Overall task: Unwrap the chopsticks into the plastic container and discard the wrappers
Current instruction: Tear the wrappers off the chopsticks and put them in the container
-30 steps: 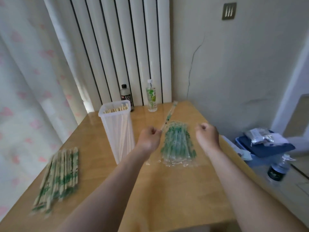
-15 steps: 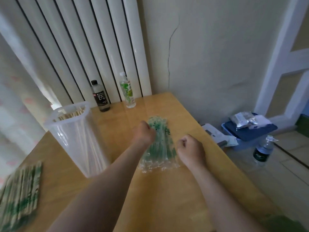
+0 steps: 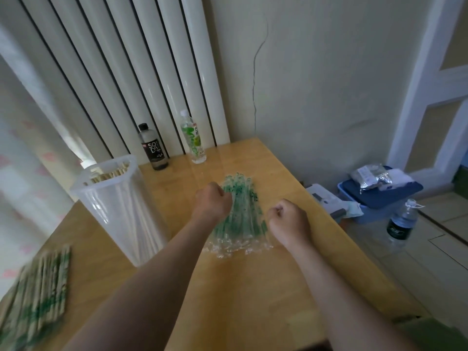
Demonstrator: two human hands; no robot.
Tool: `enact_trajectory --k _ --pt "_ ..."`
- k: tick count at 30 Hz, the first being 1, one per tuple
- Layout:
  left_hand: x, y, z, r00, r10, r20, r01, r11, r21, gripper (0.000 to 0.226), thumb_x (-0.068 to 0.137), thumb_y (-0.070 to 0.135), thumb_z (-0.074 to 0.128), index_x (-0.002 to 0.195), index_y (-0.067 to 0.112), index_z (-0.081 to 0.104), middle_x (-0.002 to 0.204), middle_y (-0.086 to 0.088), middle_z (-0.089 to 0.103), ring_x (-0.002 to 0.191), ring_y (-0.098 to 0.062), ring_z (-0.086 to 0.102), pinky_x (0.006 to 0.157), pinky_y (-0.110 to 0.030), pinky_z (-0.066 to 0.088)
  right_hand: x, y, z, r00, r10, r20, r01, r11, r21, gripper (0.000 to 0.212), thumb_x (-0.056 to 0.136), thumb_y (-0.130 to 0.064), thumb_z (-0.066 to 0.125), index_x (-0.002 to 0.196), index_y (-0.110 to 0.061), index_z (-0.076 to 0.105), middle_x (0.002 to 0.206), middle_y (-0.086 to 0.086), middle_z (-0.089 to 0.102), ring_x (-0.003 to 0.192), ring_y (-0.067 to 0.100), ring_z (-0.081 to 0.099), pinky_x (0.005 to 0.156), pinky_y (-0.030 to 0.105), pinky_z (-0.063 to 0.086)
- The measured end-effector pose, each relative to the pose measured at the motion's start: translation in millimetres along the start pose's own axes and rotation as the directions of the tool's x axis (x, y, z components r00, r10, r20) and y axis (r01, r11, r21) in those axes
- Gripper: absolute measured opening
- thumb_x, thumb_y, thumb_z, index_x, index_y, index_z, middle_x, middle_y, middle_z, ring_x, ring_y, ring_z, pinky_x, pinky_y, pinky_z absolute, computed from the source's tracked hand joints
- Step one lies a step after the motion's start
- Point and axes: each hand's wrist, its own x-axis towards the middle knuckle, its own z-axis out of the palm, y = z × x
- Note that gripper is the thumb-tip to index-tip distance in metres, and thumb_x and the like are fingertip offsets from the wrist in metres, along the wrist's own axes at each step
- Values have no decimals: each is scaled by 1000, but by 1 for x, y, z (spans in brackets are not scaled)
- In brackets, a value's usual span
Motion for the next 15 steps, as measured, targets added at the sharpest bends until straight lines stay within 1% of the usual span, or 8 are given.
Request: enact_trajectory --k 4,6,8,11,13,15 --pt "-18 -13 -21 998 59 17 -58 997 -57 14 93 20 51 91 11 61 89 -6 62 83 -22 58 65 -34 48 -4 -12 -12 998 40 48 -44 997 71 17 96 -21 54 82 -24 64 82 -2 66 78 22 63 66 35 50" --pt "-28 -21 -32 997 82 16 -81 993 -81 13 93 19 51 93 11 62 89 -7 63 83 -23 59 67 -34 49 -12 -26 -13 999 -2 42 -1 998 67 18 96 -21 54 83 -21 66 83 2 68 80 25 65 71 40 56" --pt "-37 -29 -42 996 92 8 -91 992 -90 13 93 19 52 93 12 63 89 -6 64 85 -24 59 69 -35 50 -26 -47 -8 997 -66 51 64 997 51 19 95 -21 55 81 -22 66 78 1 69 74 24 65 67 37 55" --pt "-50 -39 -57 995 101 -25 -103 990 -97 14 90 20 53 92 14 66 90 -5 66 88 -25 61 73 -35 52 -50 -83 6 984 -154 94 145 985 97 19 94 -20 55 79 -20 67 73 1 67 66 19 61 59 30 47" --pt "-61 -46 -71 988 141 -59 -145 987 -64 18 90 20 55 94 12 69 92 -7 70 89 -27 62 76 -34 52 -64 -105 16 970 -205 130 190 974 120 17 93 -18 56 81 -16 68 68 -1 64 61 15 57 55 26 41" --pt "-74 -58 -86 981 179 -75 -182 982 -40 20 90 19 55 97 10 71 91 -8 71 88 -27 62 76 -33 52 -79 -125 28 950 -253 182 235 965 117 18 93 -17 56 81 -15 68 64 -3 60 59 12 54 53 25 38"
